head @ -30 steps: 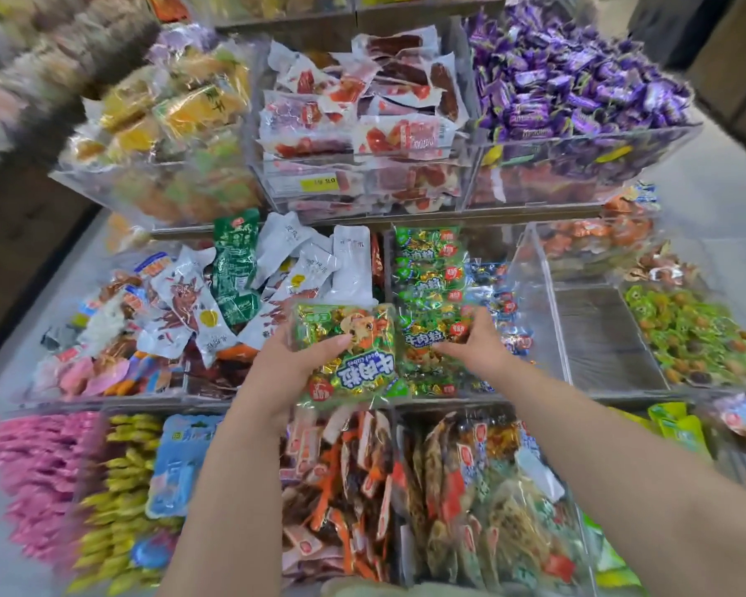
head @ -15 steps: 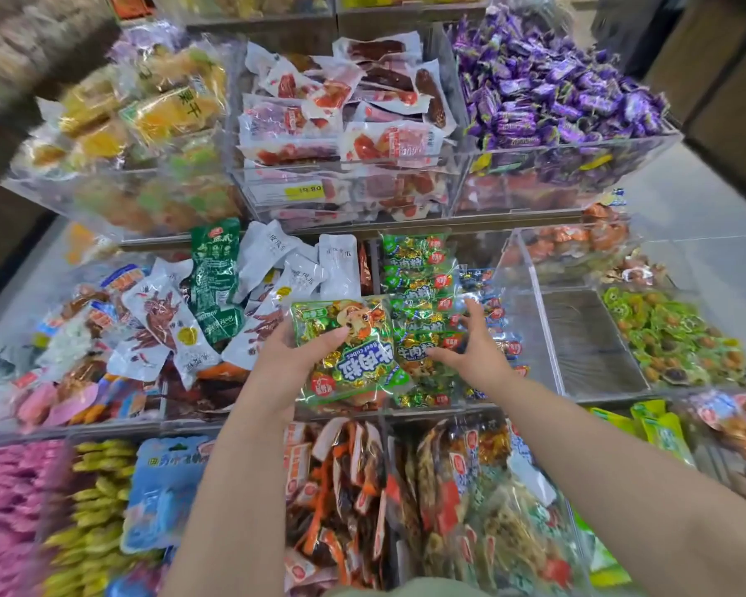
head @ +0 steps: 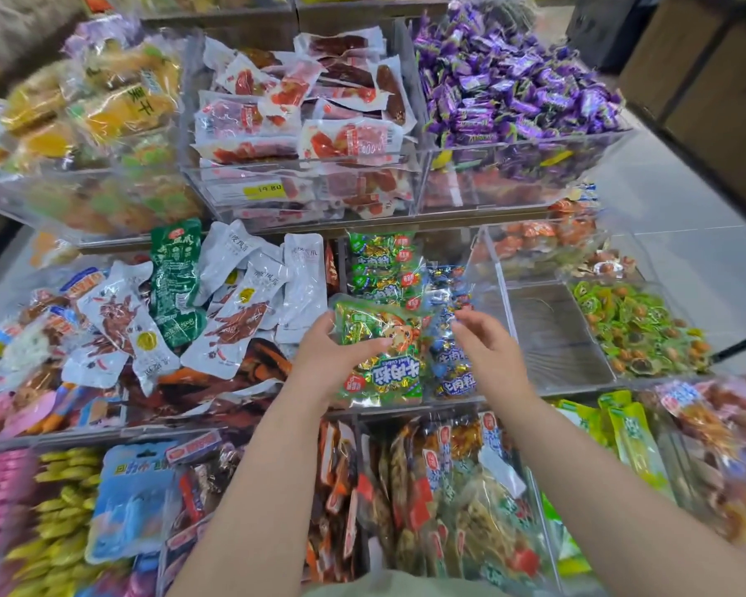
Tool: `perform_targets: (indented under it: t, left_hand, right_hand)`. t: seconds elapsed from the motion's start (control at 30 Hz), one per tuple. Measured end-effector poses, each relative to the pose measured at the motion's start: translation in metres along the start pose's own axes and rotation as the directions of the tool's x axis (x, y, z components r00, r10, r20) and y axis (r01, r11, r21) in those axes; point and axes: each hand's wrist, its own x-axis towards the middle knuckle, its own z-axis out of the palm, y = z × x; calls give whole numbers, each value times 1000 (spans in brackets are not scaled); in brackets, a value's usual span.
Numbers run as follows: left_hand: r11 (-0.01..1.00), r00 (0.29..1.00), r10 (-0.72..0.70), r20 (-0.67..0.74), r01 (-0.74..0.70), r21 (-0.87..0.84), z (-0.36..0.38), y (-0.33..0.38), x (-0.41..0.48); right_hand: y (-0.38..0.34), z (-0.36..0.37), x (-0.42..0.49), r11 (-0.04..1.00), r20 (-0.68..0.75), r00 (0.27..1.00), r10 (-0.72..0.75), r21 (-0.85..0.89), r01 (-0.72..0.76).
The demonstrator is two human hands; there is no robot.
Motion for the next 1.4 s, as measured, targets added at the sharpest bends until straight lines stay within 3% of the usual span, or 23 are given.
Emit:
perform_targets:
  t: [0.07, 0.13, 0.23, 0.37, 0.4, 0.47, 0.53, 0.57, 0.63, 0.73, 0.77, 0.83, 0.9, 1.0, 1.1, 1.2, 1.27, 1.4]
  left_hand:
    - [996, 998, -12, -63, 7, -86, 6, 1, 0]
    - [987, 993, -2, -121, -17, -161, 16, 1, 0]
    - [984, 996, 4, -90, -21, -179, 28, 2, -1]
    - [927, 995, -55, -79, 22, -374, 25, 9, -6]
    - [900, 990, -83, -115, 25, -435, 21, 8, -4]
    - [859, 976, -75, -206, -42, -511, 8, 8, -2]
    - [846, 967, -65, -247, -78, -528, -7, 11, -2]
    - [846, 958, -74, -277, -87, -525, -14, 11, -2]
    - [858, 936, -80, -343, -110, -502, -25, 9, 0]
    - [860, 899, -62, -432, -172, -481, -33, 7, 6]
    - [862, 898, -57, -436, -176, -475, -34, 8, 5]
    - [867, 899, -33, -436, -191, -460, -34, 8, 4]
    - [873, 905, -19, -424, -192, -448, -35, 6, 3]
    - [877, 918, -21, -396, -174, -449, -39, 0, 1]
    - [862, 933, -13, -360, -172, -477, -45, -3, -2]
    - [861, 933, -17, -359, -169, -480, -48, -3, -2]
    - [865, 932, -24, -360, -161, -475, -49, -4, 0]
    - [861, 932, -22, -363, -166, -480, -45, -3, 7]
  right_hand:
    - [-6, -1, -14, 996, 200, 976, 81, 30, -89]
    - [-9, 7, -21, 953, 338, 912, 231, 113, -283]
    - [-9, 17, -21, 809, 377, 869, 321, 367, -459]
    - [-10, 11, -12, 669, 301, 874, 381, 563, -485]
    - [-12, 3, -9, 693, 252, 888, 385, 557, -458]
    - [-18, -19, 1, 847, 167, 929, 330, 382, -370]
    - [-28, -42, 9, 977, 166, 965, 203, 24, -210]
    - [-36, -51, 12, 984, 203, 970, 135, -146, -106]
    - [-52, -57, 16, 901, 338, 941, 29, -417, 122]
    - [-63, -31, 25, 557, 590, 807, -17, -665, 497]
    - [-62, -16, 28, 444, 646, 764, -2, -684, 579]
    - [-54, 17, 29, 349, 706, 708, 21, -669, 656]
    - [-45, 44, 25, 382, 710, 704, -20, -645, 662]
    - [-24, 57, 20, 484, 609, 776, -162, -636, 601]
    - [4, 36, 10, 471, 471, 829, -300, -683, 558]
    - [25, 13, -1, 354, 553, 810, -196, -730, 584]
    - [22, 8, -1, 339, 575, 810, -114, -744, 576]
    - [-11, 24, 23, 126, 665, 736, -128, -725, 677]
